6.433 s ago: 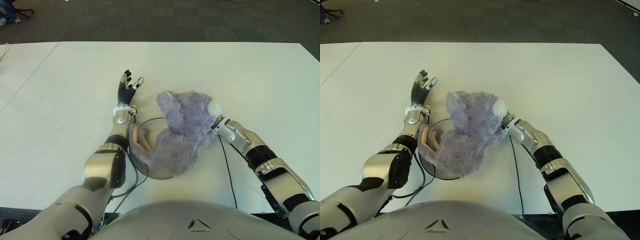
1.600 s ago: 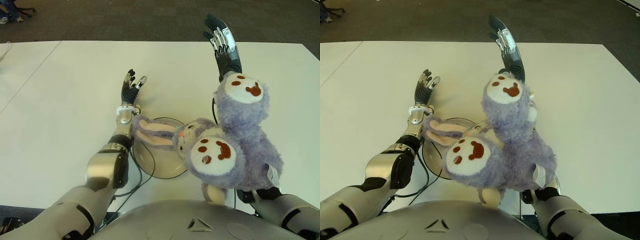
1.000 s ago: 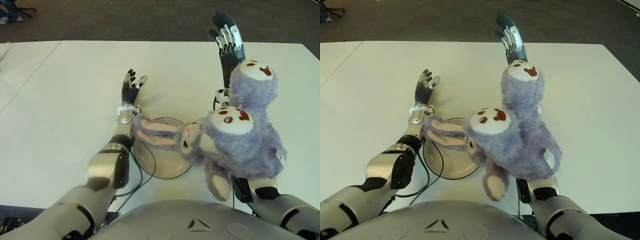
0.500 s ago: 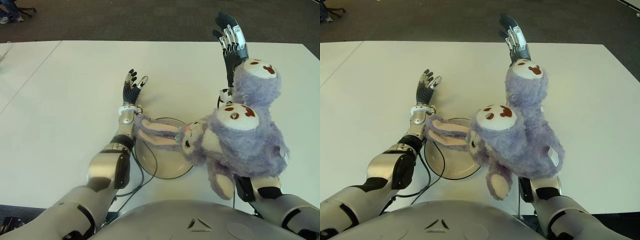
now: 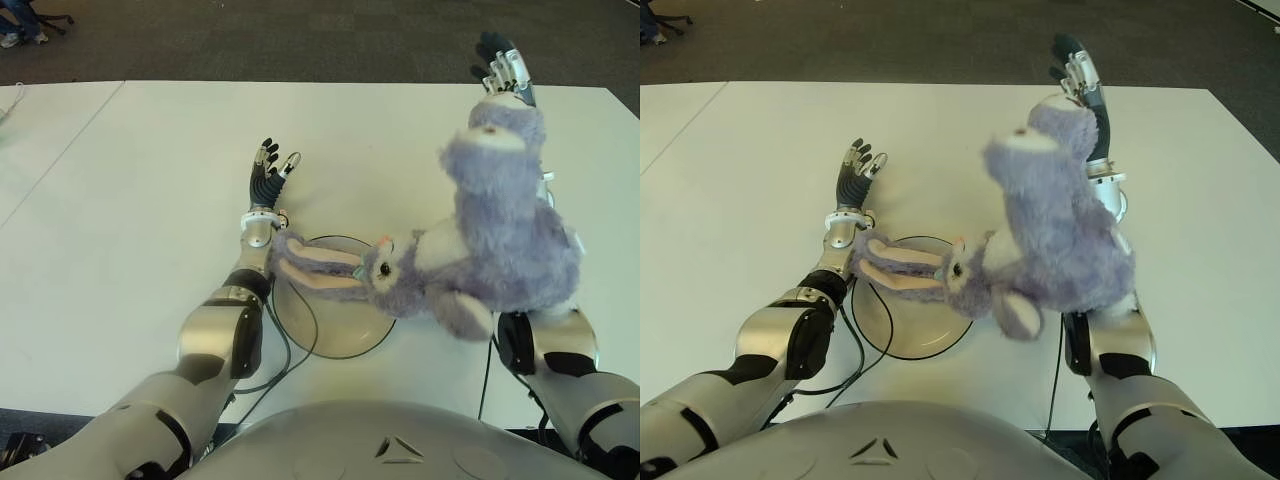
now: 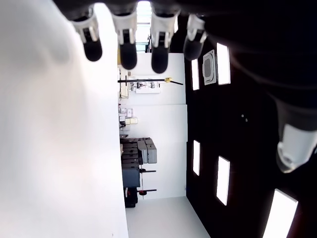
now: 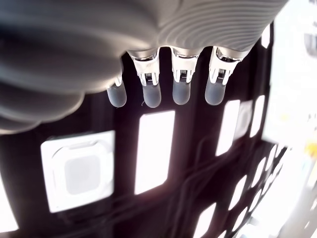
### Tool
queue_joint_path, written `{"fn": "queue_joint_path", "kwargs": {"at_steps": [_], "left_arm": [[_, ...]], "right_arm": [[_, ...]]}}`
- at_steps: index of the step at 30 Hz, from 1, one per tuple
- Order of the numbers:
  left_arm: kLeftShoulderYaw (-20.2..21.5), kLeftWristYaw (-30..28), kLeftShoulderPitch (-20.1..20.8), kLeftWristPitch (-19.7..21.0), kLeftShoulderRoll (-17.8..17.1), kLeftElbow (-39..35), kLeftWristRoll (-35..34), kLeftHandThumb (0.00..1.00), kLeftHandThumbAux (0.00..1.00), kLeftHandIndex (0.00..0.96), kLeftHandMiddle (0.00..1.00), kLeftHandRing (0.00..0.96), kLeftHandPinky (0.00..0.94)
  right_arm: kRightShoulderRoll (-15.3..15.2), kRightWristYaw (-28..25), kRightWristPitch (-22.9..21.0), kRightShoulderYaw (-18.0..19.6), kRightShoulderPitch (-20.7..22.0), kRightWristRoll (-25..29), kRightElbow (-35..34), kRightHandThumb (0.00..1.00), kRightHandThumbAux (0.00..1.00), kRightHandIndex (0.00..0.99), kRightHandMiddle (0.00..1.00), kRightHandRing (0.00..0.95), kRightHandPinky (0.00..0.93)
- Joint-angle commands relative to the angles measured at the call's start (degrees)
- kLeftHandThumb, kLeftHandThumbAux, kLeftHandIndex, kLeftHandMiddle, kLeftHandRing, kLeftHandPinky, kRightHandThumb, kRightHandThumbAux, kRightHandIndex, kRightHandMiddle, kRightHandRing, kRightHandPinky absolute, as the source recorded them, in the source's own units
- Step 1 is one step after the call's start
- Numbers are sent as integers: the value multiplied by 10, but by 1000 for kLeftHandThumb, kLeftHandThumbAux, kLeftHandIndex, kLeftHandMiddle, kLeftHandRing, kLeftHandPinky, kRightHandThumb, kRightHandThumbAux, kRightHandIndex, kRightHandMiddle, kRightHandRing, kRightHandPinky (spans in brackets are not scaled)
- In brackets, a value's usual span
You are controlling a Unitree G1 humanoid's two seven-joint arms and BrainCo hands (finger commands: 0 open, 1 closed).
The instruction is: Put the doll into the plate.
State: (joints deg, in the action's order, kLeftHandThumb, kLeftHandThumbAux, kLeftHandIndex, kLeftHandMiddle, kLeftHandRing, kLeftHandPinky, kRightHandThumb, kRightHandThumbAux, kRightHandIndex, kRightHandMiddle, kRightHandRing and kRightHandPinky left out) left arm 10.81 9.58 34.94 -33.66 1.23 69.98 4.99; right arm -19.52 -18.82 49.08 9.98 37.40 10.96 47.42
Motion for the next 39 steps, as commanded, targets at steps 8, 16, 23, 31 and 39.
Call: {"fn": "queue_joint_path", "kwargs": {"at_steps": [8,16,23,31,39], "left_arm": [[1,8,-110,70,40,77,-3,0,510,44,122,96,7],[3,4,-109,70,40,77,-7,0,507,52,120,92,4],[-5,9,-111,66,39,77,0,0,498,41,112,86,0],[-8,9,-110,70,37,77,1,0,491,39,115,89,0],[-1,6,-109,75,38,78,-6,0,495,43,128,101,12]], "right_arm": [[-47,47,-62,33,86,-23,202,0,399,0,0,0,0],[-57,89,-70,21,88,-53,230,0,439,0,0,0,0],[-59,93,-64,17,83,-71,236,0,434,0,0,0,0],[-52,87,-47,14,75,-85,235,0,418,0,0,0,0],[-49,77,-40,13,74,-89,232,0,417,0,0,0,0]]}}
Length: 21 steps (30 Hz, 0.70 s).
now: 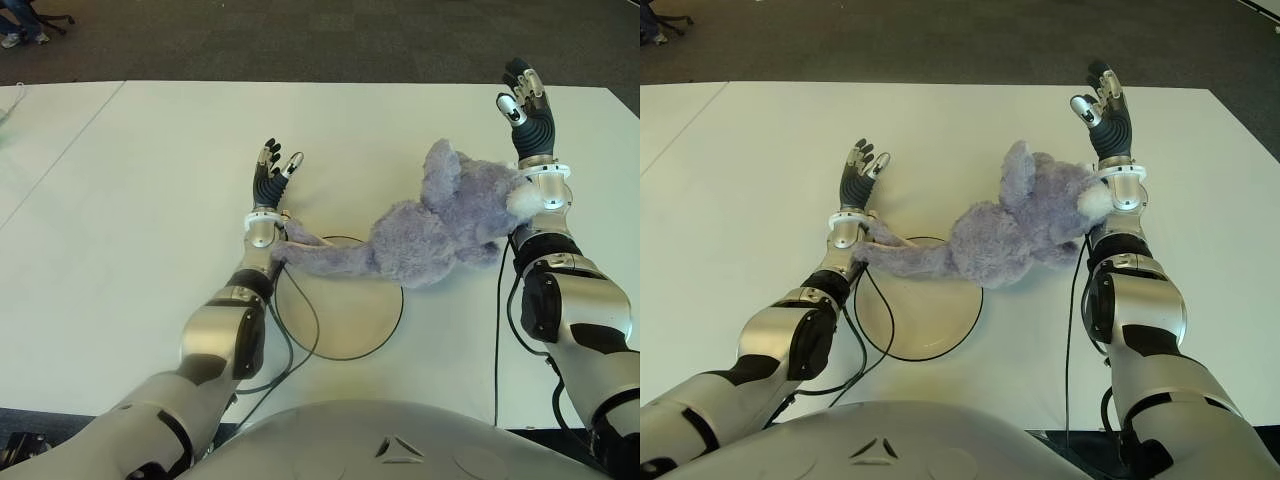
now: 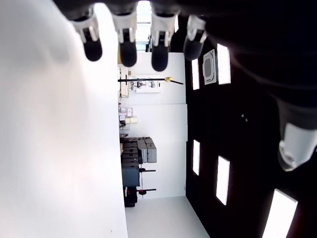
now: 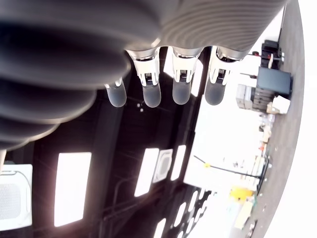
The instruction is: Put the doll into the plate.
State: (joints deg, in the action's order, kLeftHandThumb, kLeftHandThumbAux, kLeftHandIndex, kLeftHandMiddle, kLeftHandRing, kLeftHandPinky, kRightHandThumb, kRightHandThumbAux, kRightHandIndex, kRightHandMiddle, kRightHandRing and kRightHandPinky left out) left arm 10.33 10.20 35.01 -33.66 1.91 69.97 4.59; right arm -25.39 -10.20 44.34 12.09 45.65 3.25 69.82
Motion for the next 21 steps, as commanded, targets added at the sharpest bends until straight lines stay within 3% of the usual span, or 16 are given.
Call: {"fn": "queue_joint_path", "kwargs": {"at_steps": [1,15,21], "left_arm": [[5,0,-110,76,31,78,-3,0,496,45,131,104,14],[11,-4,-110,74,34,78,-7,0,504,53,141,112,12],[5,0,-109,72,33,78,1,0,504,51,126,98,0]], "right_arm": [[10,-9,7,-9,-9,-12,8,0,418,0,0,0,0],[9,-3,-6,-5,-9,-14,8,0,475,0,0,0,0],[11,-10,-32,2,-10,-4,12,0,525,13,0,0,0]]}}
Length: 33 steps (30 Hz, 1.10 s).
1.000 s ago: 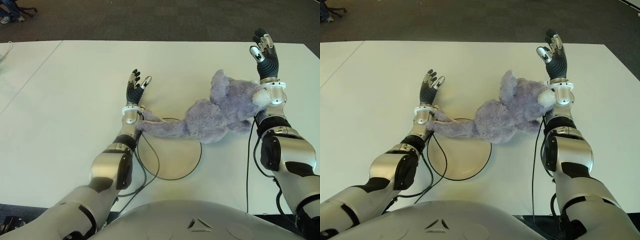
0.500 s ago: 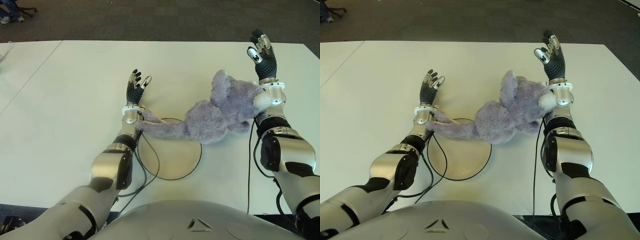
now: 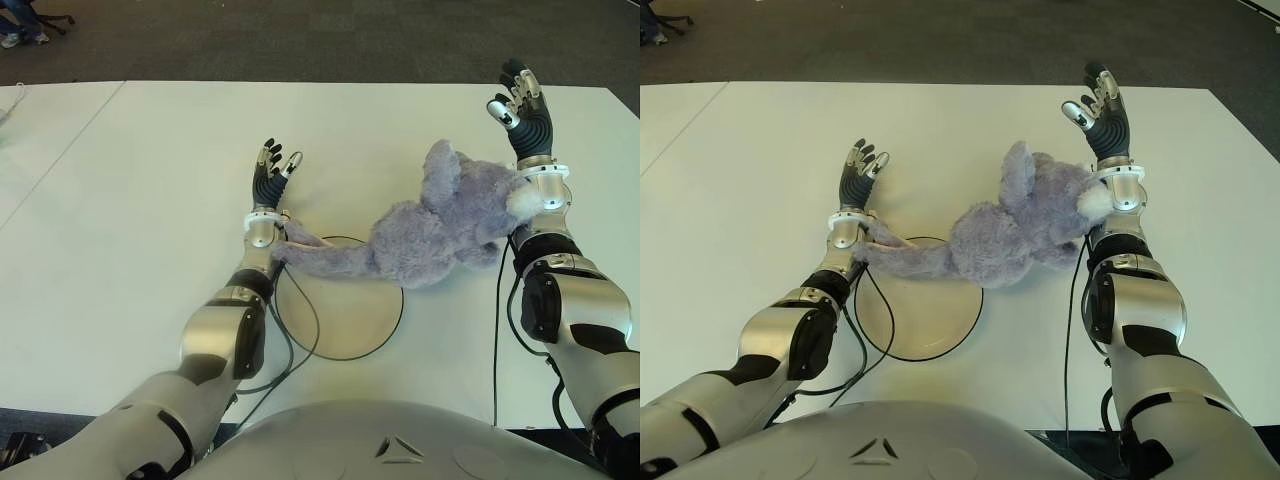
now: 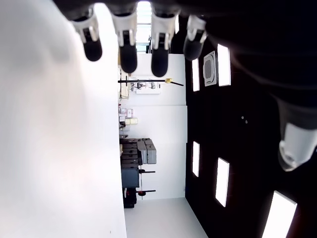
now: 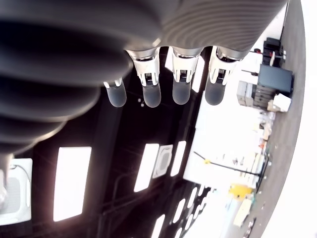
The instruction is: Put the doll into the plate.
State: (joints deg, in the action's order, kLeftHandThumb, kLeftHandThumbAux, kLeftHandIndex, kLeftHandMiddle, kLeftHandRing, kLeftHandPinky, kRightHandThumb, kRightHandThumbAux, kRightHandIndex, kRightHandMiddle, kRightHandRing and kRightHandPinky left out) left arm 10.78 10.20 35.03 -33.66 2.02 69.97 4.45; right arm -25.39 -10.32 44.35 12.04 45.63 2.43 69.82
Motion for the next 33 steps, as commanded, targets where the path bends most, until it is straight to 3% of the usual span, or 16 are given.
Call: {"fn": "queue_joint_path", "kwargs": {"at_steps": [1,4,12,19,33], "left_arm": [[0,1,-110,72,32,78,3,0,505,50,126,98,0],[-2,3,-109,74,31,79,5,0,504,47,123,96,4],[-3,3,-109,73,30,78,4,0,496,45,123,96,0],[-1,4,-108,76,28,79,2,0,492,49,129,103,5],[-12,15,-110,75,26,79,13,0,522,54,135,111,11]], "right_arm": [[11,-10,-35,3,-10,5,12,0,527,14,0,0,0],[16,-14,-47,7,-14,10,12,0,547,31,0,0,0],[90,-32,-56,-6,-68,16,3,40,629,47,46,30,64],[136,-50,-28,-42,-112,-8,-27,106,594,49,66,61,86],[190,-48,-10,-98,-125,-42,-70,32,488,54,60,58,98]]}}
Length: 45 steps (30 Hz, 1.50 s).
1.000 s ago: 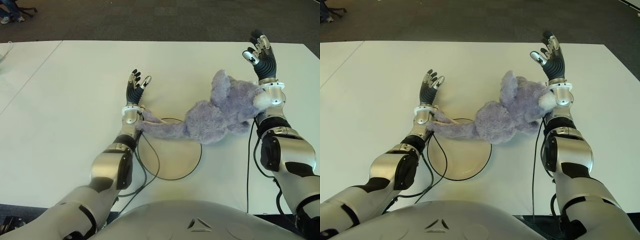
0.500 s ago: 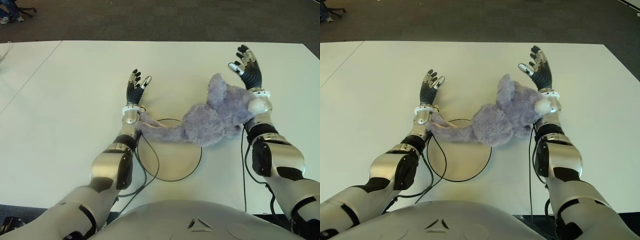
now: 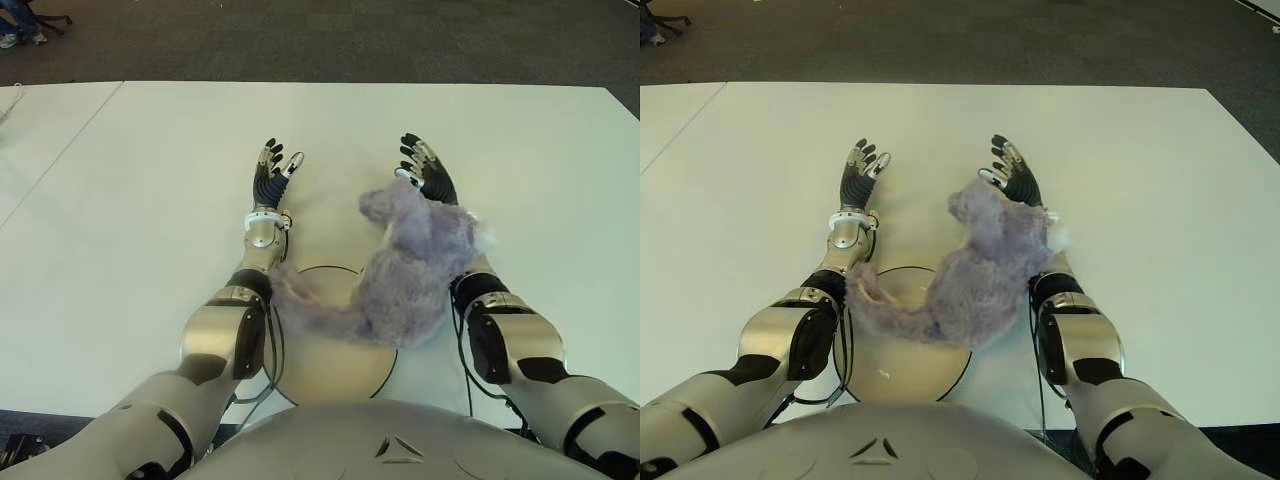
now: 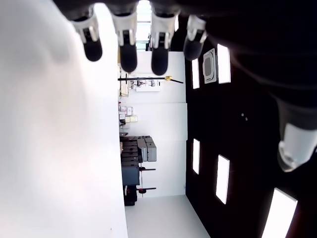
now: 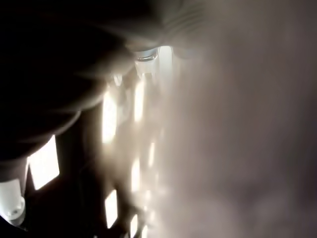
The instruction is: Put the doll into the plate.
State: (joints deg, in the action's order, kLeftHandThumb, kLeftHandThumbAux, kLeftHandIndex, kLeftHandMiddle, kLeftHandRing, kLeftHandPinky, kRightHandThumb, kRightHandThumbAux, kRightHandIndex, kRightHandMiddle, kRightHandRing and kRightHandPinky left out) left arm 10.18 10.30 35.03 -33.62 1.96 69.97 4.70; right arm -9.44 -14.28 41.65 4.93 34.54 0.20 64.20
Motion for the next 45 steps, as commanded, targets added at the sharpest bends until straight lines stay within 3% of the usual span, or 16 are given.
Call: {"fn": "queue_joint_path", "kwargs": {"at_steps": [1,6,14,36,45], "left_arm": [[-5,13,-110,75,27,79,10,0,522,54,134,110,12],[-2,8,-109,78,27,79,8,0,511,45,118,97,2],[-9,13,-109,76,27,79,16,0,505,33,108,89,0],[-4,19,-113,69,27,78,23,0,490,30,109,88,0],[-10,25,-112,70,28,78,30,0,470,21,99,84,5]], "right_arm": [[30,-9,18,-28,-15,-20,-15,30,481,54,60,58,94],[29,-15,33,-41,-29,-27,-25,36,447,59,65,54,59],[25,-5,44,-53,-40,-39,-30,16,474,50,45,31,34],[19,3,46,-58,-34,-46,-8,26,537,71,46,32,51],[21,-17,41,-54,-31,-35,-6,50,576,85,60,46,65]]}}
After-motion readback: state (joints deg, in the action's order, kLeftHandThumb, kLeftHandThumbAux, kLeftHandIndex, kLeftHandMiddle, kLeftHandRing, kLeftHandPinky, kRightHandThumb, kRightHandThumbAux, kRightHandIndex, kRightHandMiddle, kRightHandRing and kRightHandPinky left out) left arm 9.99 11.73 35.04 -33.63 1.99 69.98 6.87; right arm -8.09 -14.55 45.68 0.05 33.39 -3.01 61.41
